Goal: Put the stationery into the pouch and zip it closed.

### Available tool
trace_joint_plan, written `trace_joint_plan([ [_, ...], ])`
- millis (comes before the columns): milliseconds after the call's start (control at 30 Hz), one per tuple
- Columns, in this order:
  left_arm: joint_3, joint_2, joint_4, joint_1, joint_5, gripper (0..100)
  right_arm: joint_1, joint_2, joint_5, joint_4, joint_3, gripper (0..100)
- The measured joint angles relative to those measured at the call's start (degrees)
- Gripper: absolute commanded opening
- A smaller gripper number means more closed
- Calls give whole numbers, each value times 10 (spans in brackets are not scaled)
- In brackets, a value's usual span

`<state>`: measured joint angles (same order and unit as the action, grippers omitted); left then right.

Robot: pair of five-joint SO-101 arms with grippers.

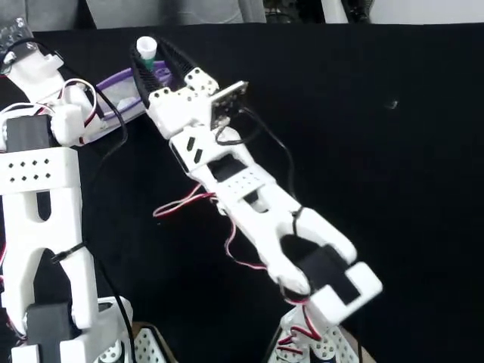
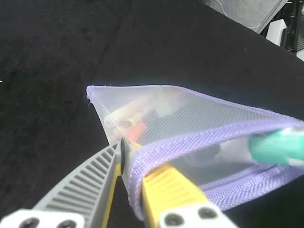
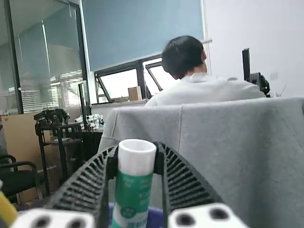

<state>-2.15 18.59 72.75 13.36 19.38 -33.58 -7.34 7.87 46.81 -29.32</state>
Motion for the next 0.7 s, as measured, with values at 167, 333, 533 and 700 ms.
trace_joint_plan([
  [167,0,0,0,0,0,29,-1,-36,-8,1,17,131],
  [333,0,0,-1,0,0,29,-4,-37,-87,1,17,234],
  [533,-2,0,2,0,0,29,-4,12,-149,-39,-4,206],
  [700,-4,0,1,0,0,29,6,113,-151,-152,-45,205],
])
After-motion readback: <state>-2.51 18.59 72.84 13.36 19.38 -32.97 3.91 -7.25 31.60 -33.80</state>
